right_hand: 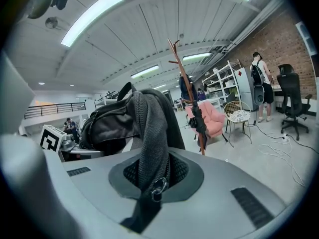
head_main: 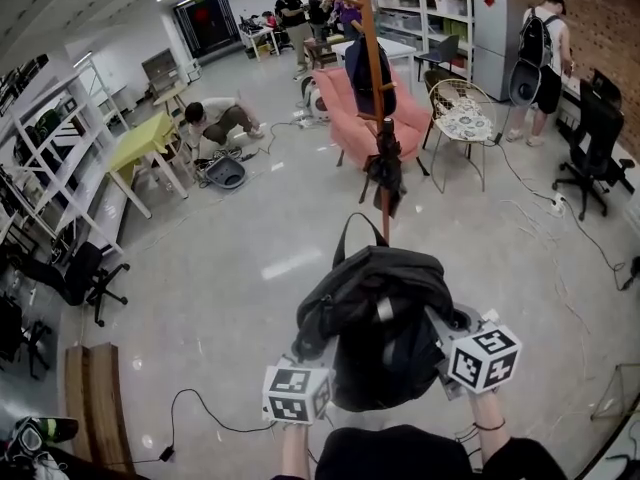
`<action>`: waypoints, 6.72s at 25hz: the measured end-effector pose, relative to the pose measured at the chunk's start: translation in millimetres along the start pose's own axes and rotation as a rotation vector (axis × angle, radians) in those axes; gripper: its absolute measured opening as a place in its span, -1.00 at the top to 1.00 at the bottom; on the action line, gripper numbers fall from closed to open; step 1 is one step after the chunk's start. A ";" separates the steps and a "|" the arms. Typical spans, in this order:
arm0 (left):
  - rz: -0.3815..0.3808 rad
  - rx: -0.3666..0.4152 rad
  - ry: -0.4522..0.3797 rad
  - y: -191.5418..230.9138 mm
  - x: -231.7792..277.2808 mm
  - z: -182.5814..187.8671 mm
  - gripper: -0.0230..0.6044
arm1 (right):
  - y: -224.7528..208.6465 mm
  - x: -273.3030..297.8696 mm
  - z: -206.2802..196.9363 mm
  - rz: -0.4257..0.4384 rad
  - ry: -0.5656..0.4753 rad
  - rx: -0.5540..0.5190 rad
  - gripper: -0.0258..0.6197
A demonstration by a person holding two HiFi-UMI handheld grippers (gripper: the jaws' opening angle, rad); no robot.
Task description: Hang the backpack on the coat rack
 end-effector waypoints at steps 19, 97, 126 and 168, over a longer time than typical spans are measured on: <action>-0.115 0.006 0.060 124.3 129.9 9.5 0.51 | -22.5 155.3 -5.5 -0.139 -0.005 0.051 0.83; -0.484 0.014 0.263 263.4 602.3 -0.2 0.50 | -259.1 463.0 0.7 -0.547 -0.031 0.205 0.83; -0.474 0.000 0.243 260.8 640.5 -46.4 0.42 | -284.7 468.7 -36.8 -0.588 -0.056 0.155 0.83; -0.243 0.053 0.052 298.9 580.1 28.9 0.71 | -218.8 461.2 21.7 -0.278 -0.190 0.097 0.80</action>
Point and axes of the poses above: the fingertips, and each gripper's own axes: x forward along the fingers, y to its left, z out of its top, the point moved 5 cm from there along -x, backward along the fingers, and after that the axes turned 15 degrees about -y, right-handed, at the moved point
